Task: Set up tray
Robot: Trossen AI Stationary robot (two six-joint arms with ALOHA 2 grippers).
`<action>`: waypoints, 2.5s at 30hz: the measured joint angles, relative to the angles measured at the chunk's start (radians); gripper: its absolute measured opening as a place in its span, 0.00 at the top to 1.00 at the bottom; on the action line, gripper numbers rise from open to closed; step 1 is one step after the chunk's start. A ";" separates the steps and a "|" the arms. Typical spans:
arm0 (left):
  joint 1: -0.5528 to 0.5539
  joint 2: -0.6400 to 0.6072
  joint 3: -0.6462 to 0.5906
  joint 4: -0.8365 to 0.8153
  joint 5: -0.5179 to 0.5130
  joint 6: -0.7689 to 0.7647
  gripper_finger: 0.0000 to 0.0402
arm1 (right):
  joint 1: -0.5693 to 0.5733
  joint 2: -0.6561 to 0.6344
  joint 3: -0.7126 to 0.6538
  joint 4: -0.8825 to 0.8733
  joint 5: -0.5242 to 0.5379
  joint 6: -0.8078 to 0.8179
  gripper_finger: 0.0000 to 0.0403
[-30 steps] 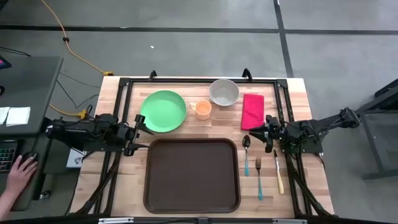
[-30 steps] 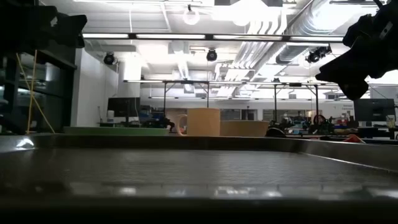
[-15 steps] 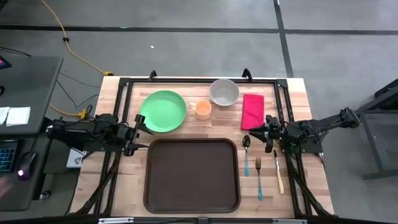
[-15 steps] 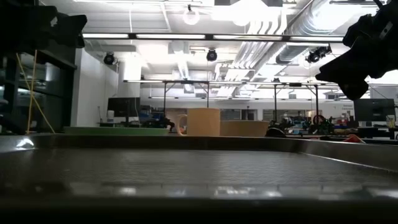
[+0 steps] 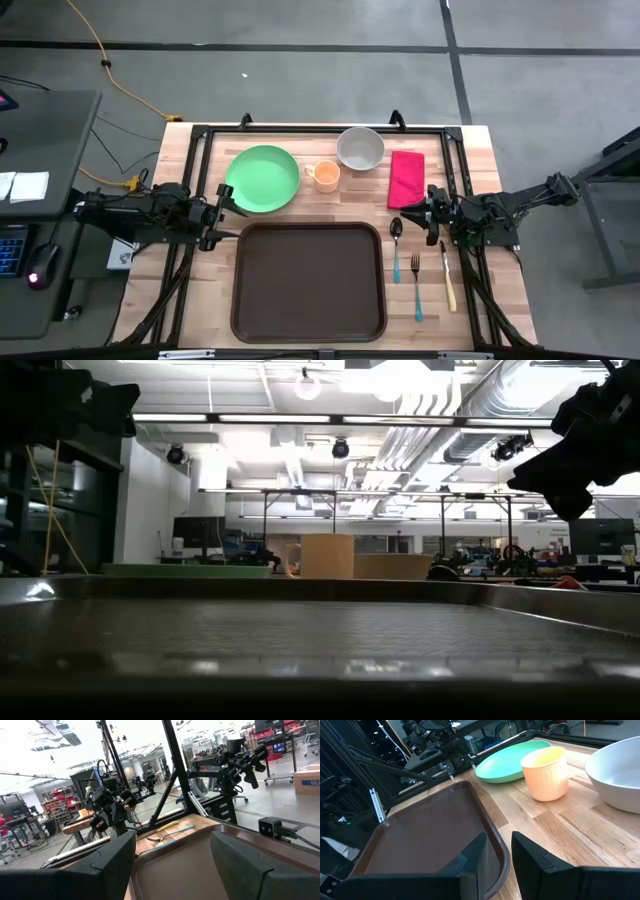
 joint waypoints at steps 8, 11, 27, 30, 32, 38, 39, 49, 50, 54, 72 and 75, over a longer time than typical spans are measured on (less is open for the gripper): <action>0.000 0.000 0.000 0.000 0.000 0.000 0.29 | 0.000 0.000 0.000 0.000 0.000 0.000 0.83; 0.000 0.000 0.000 0.000 0.000 0.000 0.29 | 0.000 0.000 0.000 0.000 0.000 0.000 0.83; 0.000 0.000 0.000 0.000 0.000 0.000 0.29 | 0.000 0.000 0.000 0.000 0.000 0.000 0.83; 0.000 0.000 0.000 0.000 0.000 0.000 0.29 | 0.000 0.000 0.000 0.000 0.000 0.000 0.83; 0.000 0.000 0.000 0.000 0.000 0.000 0.29 | 0.000 0.000 0.000 0.000 0.000 0.000 0.83; 0.000 0.000 0.000 0.000 0.000 0.000 0.29 | 0.000 0.000 0.000 0.000 0.000 0.000 0.83; 0.000 0.000 0.000 0.000 0.000 0.000 0.29 | 0.000 0.000 0.000 0.000 0.000 0.000 0.83; 0.000 0.000 0.000 0.000 0.000 0.000 0.29 | 0.000 0.000 0.000 0.000 0.000 0.000 0.83; 0.000 0.000 0.000 0.000 0.000 0.000 0.29 | 0.000 0.000 0.000 0.000 0.000 0.000 0.83; 0.000 0.000 0.000 0.000 0.000 0.000 0.29 | 0.000 0.000 0.000 0.002 0.000 0.000 0.83; 0.000 0.000 0.000 0.000 0.000 0.000 0.29 | 0.000 0.000 -0.003 0.187 0.001 0.003 0.83; 0.000 0.000 0.000 0.013 -0.022 -0.028 0.28 | 0.000 0.000 -0.003 0.212 0.008 0.004 0.83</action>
